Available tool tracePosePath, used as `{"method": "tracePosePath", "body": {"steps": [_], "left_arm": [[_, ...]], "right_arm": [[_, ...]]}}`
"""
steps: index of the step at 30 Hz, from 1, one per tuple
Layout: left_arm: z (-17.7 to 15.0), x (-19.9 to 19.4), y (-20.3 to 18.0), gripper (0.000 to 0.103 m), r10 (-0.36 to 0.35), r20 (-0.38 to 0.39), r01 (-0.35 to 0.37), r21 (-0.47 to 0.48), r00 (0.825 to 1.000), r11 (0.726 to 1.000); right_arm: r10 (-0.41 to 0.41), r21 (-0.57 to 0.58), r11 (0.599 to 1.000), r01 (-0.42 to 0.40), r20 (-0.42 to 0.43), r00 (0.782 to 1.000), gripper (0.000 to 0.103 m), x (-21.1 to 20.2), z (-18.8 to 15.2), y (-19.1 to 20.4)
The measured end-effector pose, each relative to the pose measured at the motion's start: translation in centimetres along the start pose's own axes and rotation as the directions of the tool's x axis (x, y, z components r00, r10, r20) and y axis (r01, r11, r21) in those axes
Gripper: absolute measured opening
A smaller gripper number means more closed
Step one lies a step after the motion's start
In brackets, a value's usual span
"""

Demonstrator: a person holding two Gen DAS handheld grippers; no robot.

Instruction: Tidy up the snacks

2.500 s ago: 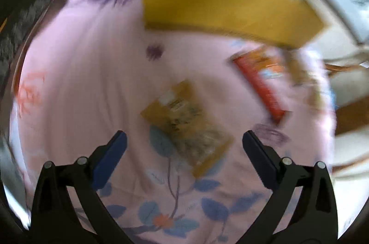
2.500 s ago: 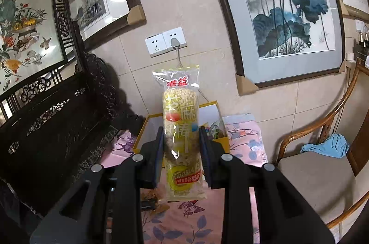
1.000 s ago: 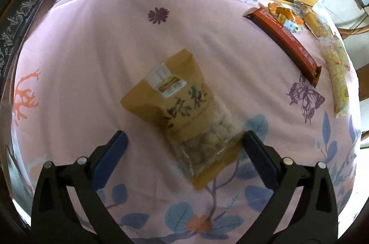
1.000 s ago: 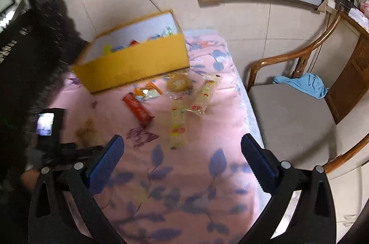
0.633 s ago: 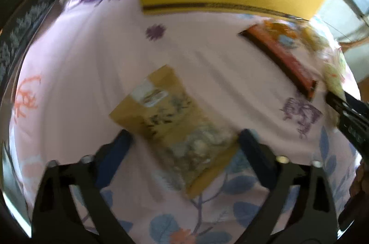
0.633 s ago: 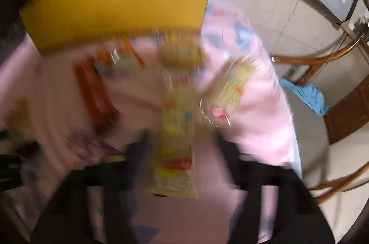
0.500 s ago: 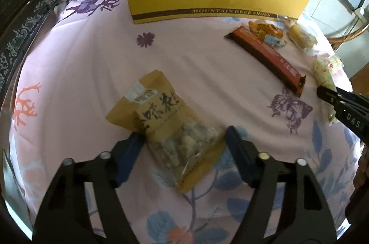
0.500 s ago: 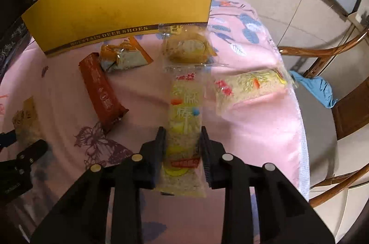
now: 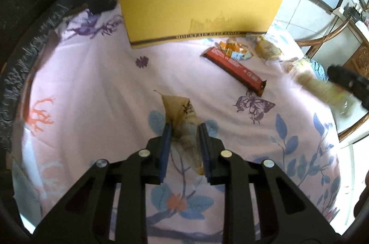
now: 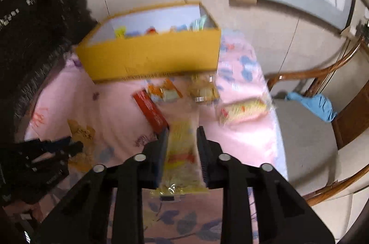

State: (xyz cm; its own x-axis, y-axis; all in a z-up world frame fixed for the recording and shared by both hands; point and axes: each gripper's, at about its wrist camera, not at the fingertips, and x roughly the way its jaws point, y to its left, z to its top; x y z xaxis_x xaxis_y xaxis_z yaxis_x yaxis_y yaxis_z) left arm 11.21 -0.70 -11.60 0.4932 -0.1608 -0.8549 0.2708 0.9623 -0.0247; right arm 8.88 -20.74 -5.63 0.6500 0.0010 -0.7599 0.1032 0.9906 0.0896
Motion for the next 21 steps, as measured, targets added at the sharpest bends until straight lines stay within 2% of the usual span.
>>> {"method": "tracePosePath", "body": {"steps": [2, 3, 6, 8, 9, 10, 11, 12, 13, 14, 15, 17, 19, 21], "left_arm": [[0.1, -1.3, 0.0, 0.022, -0.001, 0.017, 0.0, 0.009, 1.0, 1.0], [0.2, -1.9, 0.0, 0.016, -0.003, 0.033, 0.002, 0.013, 0.999, 1.0], [0.4, -4.1, 0.2, 0.016, -0.004, 0.079, 0.002, 0.021, 0.997, 1.0], [0.2, -4.5, 0.6, 0.015, 0.006, 0.079, -0.008, 0.022, 0.997, 1.0], [-0.1, -4.3, 1.0, 0.015, 0.02, 0.067, -0.021, 0.014, 0.998, 1.0], [-0.4, -4.0, 1.2, 0.015, 0.021, 0.059, -0.022, 0.006, 0.998, 1.0], [-0.9, -3.5, 1.5, 0.015, 0.026, 0.042, -0.025, -0.004, 0.999, 1.0], [-1.3, -2.8, 1.8, 0.03, 0.043, 0.018, -0.043, -0.006, 0.999, 0.999], [-1.6, -2.2, 2.1, 0.051, 0.067, -0.003, -0.067, -0.006, 0.998, 0.998], [-2.0, -1.1, 2.4, 0.097, 0.135, -0.036, -0.136, -0.015, 0.99, 0.991], [-2.2, -0.6, 2.5, 0.1, 0.176, -0.037, -0.177, -0.024, 0.984, 0.984], [-2.6, 1.0, 2.9, 0.1, 0.204, -0.052, -0.205, -0.022, 0.978, 0.978], [-2.7, 3.1, 3.2, 0.101, 0.238, -0.123, -0.242, -0.024, 0.963, 0.97], [-2.8, 3.3, 3.8, 0.101, 0.226, -0.109, -0.236, -0.093, 0.968, 0.967]], "right_arm": [[0.017, 0.015, 1.0, -0.018, 0.043, 0.999, 0.025, -1.9, 0.3, 0.0], [0.018, 0.012, 1.0, -0.019, 0.061, 0.998, 0.025, -2.7, 0.7, 0.2], [0.01, -0.017, 1.0, -0.008, 0.12, 0.993, 0.025, -5.1, 1.2, 0.4], [-0.006, -0.021, 1.0, 0.008, 0.115, 0.993, 0.031, -5.2, 1.1, 0.1], [-0.007, -0.008, 1.0, 0.008, 0.081, 0.997, 0.039, -4.7, 0.7, -0.3], [-0.026, 0.011, 1.0, 0.026, 0.045, 0.999, 0.065, -4.0, 0.2, -0.7], [-0.047, 0.023, 0.999, 0.047, 0.02, 0.999, 0.075, -3.5, -0.4, -0.9], [-0.063, 0.035, 0.997, 0.063, -0.007, 0.998, 0.082, -2.2, -1.5, -0.9], [-0.067, 0.031, 0.997, 0.068, -0.03, 0.997, 0.09, -1.0, -2.2, -0.7], [-0.075, 0.021, 0.997, 0.076, -0.045, 0.996, 0.095, -0.2, -2.7, -0.3], [-0.111, -0.006, 0.994, 0.111, -0.061, 0.992, 0.096, 1.5, -3.6, 0.2], [-0.167, -0.03, 0.986, 0.165, -0.06, 0.984, 0.096, 4.0, -4.8, 0.9], [-0.186, -0.025, 0.983, 0.184, -0.061, 0.981, 0.097, 5.6, -5.6, 1.1], [-0.183, -0.027, 0.983, 0.181, -0.077, 0.98, 0.097, 7.5, -6.2, 1.5]]}}
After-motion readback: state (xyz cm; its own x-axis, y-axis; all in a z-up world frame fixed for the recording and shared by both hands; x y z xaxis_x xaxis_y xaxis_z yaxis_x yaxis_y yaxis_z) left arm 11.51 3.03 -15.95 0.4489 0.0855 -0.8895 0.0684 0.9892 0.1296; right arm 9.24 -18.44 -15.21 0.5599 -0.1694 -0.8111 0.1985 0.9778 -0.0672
